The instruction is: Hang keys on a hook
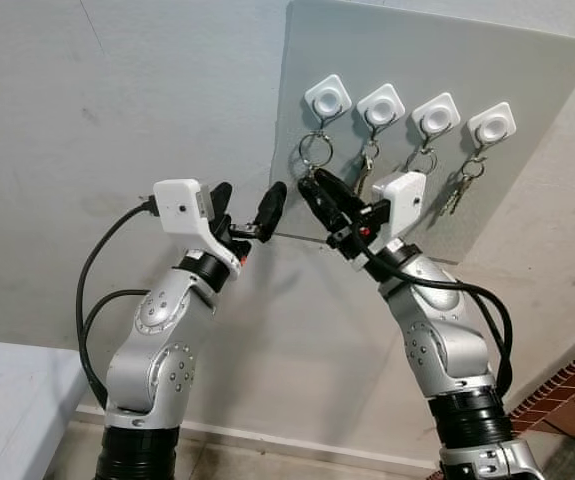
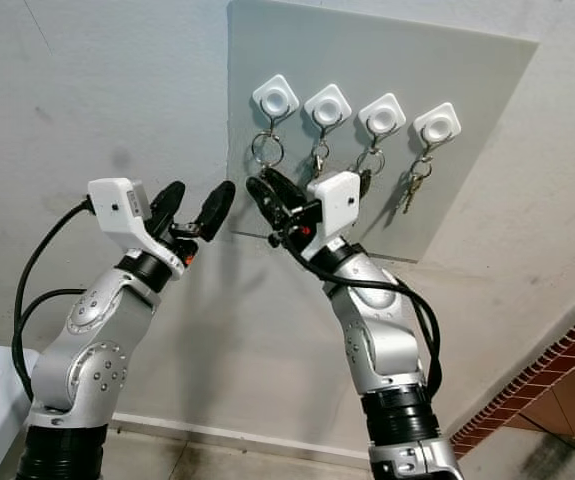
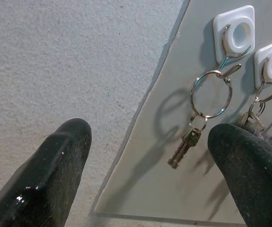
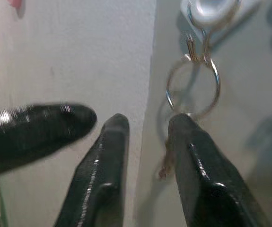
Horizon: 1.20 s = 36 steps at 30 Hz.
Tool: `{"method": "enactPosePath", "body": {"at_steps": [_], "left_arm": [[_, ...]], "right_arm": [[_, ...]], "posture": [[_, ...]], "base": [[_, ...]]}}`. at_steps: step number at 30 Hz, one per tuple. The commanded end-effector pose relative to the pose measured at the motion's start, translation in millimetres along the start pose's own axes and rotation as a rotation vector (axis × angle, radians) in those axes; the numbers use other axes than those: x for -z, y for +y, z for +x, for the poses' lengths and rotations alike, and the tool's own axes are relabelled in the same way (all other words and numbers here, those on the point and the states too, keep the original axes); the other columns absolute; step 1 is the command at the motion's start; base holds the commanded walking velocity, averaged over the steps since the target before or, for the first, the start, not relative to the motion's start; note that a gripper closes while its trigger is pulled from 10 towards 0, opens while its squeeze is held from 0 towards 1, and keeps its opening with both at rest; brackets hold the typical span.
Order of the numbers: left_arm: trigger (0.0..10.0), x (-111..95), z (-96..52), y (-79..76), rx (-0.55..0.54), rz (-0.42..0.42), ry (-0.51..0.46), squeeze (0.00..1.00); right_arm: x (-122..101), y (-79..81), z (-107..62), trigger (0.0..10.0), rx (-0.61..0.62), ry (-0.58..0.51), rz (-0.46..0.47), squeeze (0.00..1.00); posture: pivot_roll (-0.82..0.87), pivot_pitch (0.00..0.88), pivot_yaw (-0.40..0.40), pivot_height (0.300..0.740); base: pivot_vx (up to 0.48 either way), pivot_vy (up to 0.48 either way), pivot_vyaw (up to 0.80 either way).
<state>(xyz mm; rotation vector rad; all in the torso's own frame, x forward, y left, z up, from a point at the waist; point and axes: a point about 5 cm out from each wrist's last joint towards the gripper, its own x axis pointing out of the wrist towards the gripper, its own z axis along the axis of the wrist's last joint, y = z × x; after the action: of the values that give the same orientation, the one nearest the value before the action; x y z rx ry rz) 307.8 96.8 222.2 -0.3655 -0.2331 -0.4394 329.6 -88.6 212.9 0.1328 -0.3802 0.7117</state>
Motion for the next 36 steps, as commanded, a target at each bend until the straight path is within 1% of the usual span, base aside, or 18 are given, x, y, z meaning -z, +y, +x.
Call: {"method": "enactPosePath", "body": {"at_steps": [1, 4, 7, 9, 11, 12, 13, 14, 15, 18, 19, 22, 26, 27, 28, 29, 34, 36], "left_arm": [[10.0, -1.6, -0.6, -1.3, 0.002, 0.004, 0.000, 0.00], [10.0, 1.0, -1.1, 0.0, 0.000, 0.004, 0.010, 0.00], [10.0, 3.5, -1.5, 1.1, -0.002, 0.012, 0.019, 0.00], [10.0, 7.0, -2.2, 2.9, -0.009, 0.018, 0.032, 0.00], [10.0, 13.1, -4.1, 5.7, -0.016, 0.022, 0.051, 0.00], [10.0, 13.1, -4.1, 5.7, -0.016, 0.022, 0.051, 0.00], [10.0, 15.6, -5.0, 6.7, -0.019, 0.023, 0.058, 0.00], [10.0, 21.3, -7.3, 9.2, -0.032, 0.032, 0.075, 0.00], [10.0, 21.3, -7.3, 9.2, -0.032, 0.032, 0.075, 0.00], [10.0, 25.3, -9.9, 11.6, -0.038, 0.031, 0.090, 0.00], [10.0, 29.6, -11.8, 14.6, -0.050, 0.030, 0.107, 0.00], [10.0, 38.2, -15.4, 21.4, -0.077, 0.034, 0.138, 0.00], [10.0, 48.0, -18.3, 26.8, -0.104, 0.041, 0.168, 0.00], [10.0, 48.0, -18.3, 26.8, -0.104, 0.041, 0.168, 0.00], [10.0, 54.1, -20.0, 30.9, -0.130, 0.027, 0.183, 0.00], [10.0, 56.8, -20.9, 32.9, -0.138, 0.022, 0.190, 0.00], [10.0, 70.9, -25.6, 40.5, -0.165, 0.019, 0.230, 0.00], [10.0, 76.2, -28.2, 43.2, -0.178, 0.032, 0.247, 0.00]], "right_arm": [[1.8, -2.8, -3.9, 10.0, 0.017, 0.002, 0.000, 1.00], [10.4, -1.4, -13.2, 10.0, 0.045, 0.012, 0.022, 1.00], [15.4, -0.4, -18.6, 10.0, 0.058, 0.023, 0.031, 1.00], [19.2, 0.7, -22.8, 10.0, 0.068, 0.034, 0.041, 1.00], [24.7, 2.4, -30.5, 10.0, 0.088, 0.049, 0.056, 1.00], [24.7, 2.4, -30.5, 10.0, 0.088, 0.049, 0.056, 1.00], [27.0, 2.7, -34.0, 10.0, 0.098, 0.056, 0.059, 1.00], [31.5, 1.7, -43.1, 10.0, 0.133, 0.063, 0.078, 1.00], [31.5, 1.7, -43.1, 10.0, 0.133, 0.063, 0.078, 1.00], [33.3, -0.2, -51.0, 10.0, 0.169, 0.067, 0.087, 1.00], [34.4, -1.3, -57.0, 10.0, 0.194, 0.070, 0.094, 1.00], [38.0, -3.3, -66.8, 10.0, 0.243, 0.075, 0.108, 1.00], [44.8, -9.3, -81.2, 10.0, 0.333, 0.103, 0.098, 1.00], [44.8, -9.3, -81.2, 10.0, 0.333, 0.103, 0.098, 1.00], [50.0, -13.1, -90.6, 10.0, 0.396, 0.118, 0.104, 1.00], [52.5, -14.2, -94.1, 10.0, 0.417, 0.130, 0.101, 1.00], [64.3, -18.0, -108.0, 10.0, 0.498, 0.174, 0.095, 1.00], [68.7, -18.3, -112.6, 10.0, 0.513, 0.186, 0.105, 1.00]], "posture": [[0.09, 0.000, -0.086, 0.740], [0.08, 0.000, -0.081, 0.740], [0.08, 0.000, -0.079, 0.740], [0.08, 0.000, -0.075, 0.740], [0.07, 0.000, -0.072, 0.740], [0.07, 0.000, -0.072, 0.740], [0.07, 0.000, -0.071, 0.740], [0.07, 0.000, -0.071, 0.740], [0.07, 0.000, -0.071, 0.740], [0.06, 0.000, -0.065, 0.740], [0.06, 0.000, -0.058, 0.740], [0.05, 0.000, -0.054, 0.740], [0.04, 0.000, -0.041, 0.740], [0.04, 0.000, -0.041, 0.740], [0.04, 0.000, -0.038, 0.740], [0.03, 0.000, -0.035, 0.740], [0.03, 0.000, -0.029, 0.740], [0.02, 0.000, -0.026, 0.740]], "base": [[0.000, 0.000, 0.00], [0.000, 0.000, 0.00], [0.000, 0.000, 0.00], [0.000, 0.000, 0.00], [0.000, 0.000, 0.00], [0.000, 0.000, 0.00], [0.000, 0.000, 0.00], [0.000, 0.000, 0.00], [0.000, 0.000, 0.00], [0.000, 0.000, 0.00], [0.000, 0.000, 0.00], [0.000, 0.000, 0.00], [0.000, 0.000, 0.00], [0.000, 0.000, 0.00], [0.000, 0.000, 0.00], [0.000, 0.000, 0.00], [0.000, 0.000, 0.00], [0.000, 0.000, 0.00]]}}
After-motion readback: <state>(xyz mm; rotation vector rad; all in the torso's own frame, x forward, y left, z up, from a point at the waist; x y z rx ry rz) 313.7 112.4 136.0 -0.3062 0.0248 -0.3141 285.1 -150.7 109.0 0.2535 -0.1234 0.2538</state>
